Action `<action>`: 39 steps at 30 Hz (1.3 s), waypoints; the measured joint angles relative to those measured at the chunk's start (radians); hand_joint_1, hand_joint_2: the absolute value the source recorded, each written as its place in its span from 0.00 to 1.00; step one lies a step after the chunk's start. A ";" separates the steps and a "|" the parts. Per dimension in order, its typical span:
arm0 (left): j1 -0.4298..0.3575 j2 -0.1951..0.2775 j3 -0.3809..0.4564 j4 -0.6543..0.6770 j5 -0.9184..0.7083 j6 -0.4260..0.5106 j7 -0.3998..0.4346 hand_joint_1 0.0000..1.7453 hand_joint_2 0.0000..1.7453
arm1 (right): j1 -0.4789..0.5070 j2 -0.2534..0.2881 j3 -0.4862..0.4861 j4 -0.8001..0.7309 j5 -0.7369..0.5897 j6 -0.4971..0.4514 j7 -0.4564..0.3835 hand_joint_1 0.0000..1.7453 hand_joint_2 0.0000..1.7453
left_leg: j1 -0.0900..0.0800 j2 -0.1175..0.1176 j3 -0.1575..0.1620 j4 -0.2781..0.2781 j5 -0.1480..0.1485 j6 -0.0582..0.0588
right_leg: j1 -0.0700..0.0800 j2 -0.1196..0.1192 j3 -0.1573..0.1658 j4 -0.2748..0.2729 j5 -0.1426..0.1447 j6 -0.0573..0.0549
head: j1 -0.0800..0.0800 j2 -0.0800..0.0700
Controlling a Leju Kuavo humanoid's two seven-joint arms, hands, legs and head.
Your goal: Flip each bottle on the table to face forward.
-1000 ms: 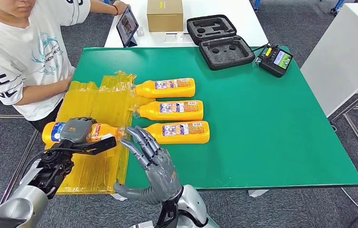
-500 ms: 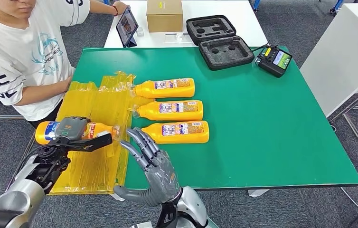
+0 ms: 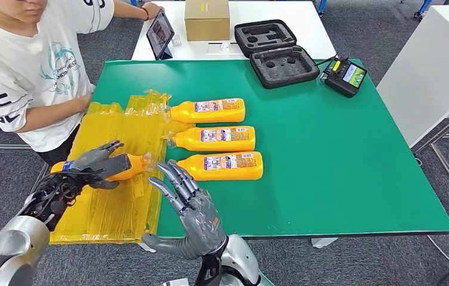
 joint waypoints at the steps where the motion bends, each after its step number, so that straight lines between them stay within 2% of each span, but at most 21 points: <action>1: -0.001 0.000 0.005 0.000 0.005 -0.007 -0.004 0.00 1.00 | 0.000 0.000 0.000 0.001 0.000 0.000 0.000 0.00 1.00 | 0.000 0.000 0.000 0.000 0.000 0.000 | 0.000 0.000 0.000 0.000 0.000 0.000 | 0.000 0.000; 6: -0.003 0.000 0.023 0.001 0.032 -0.037 -0.028 0.00 1.00 | 0.000 0.000 0.001 0.003 0.000 0.000 0.001 0.00 1.00 | 0.000 0.000 0.001 0.000 0.000 0.000 | 0.000 0.000 0.001 0.000 0.000 0.000 | 0.000 0.000; 10: -0.002 0.000 0.024 0.001 0.055 -0.051 -0.049 0.00 0.00 | 0.000 -0.001 0.000 0.004 0.004 0.000 0.004 0.00 1.00 | 0.000 0.000 0.002 0.000 0.000 0.000 | 0.000 0.000 0.002 0.000 0.000 0.000 | 0.000 0.000; 15: -0.001 -0.002 0.044 0.002 0.150 -0.100 -0.080 0.00 0.00 | 0.000 -0.006 0.000 0.007 0.022 0.000 0.029 0.00 1.00 | 0.000 0.000 0.002 0.000 0.000 0.000 | 0.000 0.000 0.002 0.000 0.000 0.000 | 0.000 0.000; 19: 0.007 -0.011 0.115 0.000 0.307 -0.098 -0.101 0.00 0.00 | 0.001 -0.011 0.000 0.013 0.041 0.000 0.047 0.00 1.00 | 0.000 0.000 0.003 0.000 0.000 0.000 | 0.000 0.000 0.002 0.000 0.000 0.000 | 0.000 0.000; 21: 0.023 -0.020 0.168 -0.009 0.405 0.002 -0.132 0.00 0.00 | 0.000 -0.014 0.000 0.018 0.066 0.001 0.073 0.00 1.00 | 0.000 0.001 0.002 0.000 0.000 0.000 | 0.000 0.001 0.002 0.000 0.000 0.000 | 0.000 0.000; 25: 0.078 -0.040 0.276 -0.088 0.588 0.345 -0.212 0.00 0.00 | -0.014 -0.029 -0.001 0.047 0.179 0.013 0.205 0.00 1.00 | 0.001 0.004 0.001 0.000 0.000 0.000 | 0.000 0.003 -0.001 0.000 0.000 0.000 | 0.000 0.000; 27: 0.109 -0.047 0.302 -0.152 0.635 0.435 -0.222 0.00 0.00 | -0.026 -0.042 -0.007 0.067 0.230 0.022 0.268 0.00 1.00 | 0.001 0.003 0.001 0.000 0.000 0.000 | 0.000 0.003 -0.001 0.000 0.000 0.000 | 0.000 0.000; 31: 0.161 -0.053 0.324 -0.240 0.661 0.478 -0.226 0.00 0.00 | -0.048 -0.062 -0.024 0.095 0.265 0.032 0.315 0.00 1.00 | 0.001 0.002 -0.001 0.000 0.000 0.000 | 0.000 0.002 -0.002 0.000 0.000 0.000 | 0.000 0.000; 39: 0.194 -0.061 0.340 -0.313 0.669 0.485 -0.228 0.00 0.00 | -0.061 -0.075 -0.034 0.122 0.272 0.034 0.321 0.00 1.00 | 0.001 0.002 -0.001 0.000 0.000 0.000 | 0.000 0.002 -0.002 0.000 0.000 0.000 | 0.000 0.000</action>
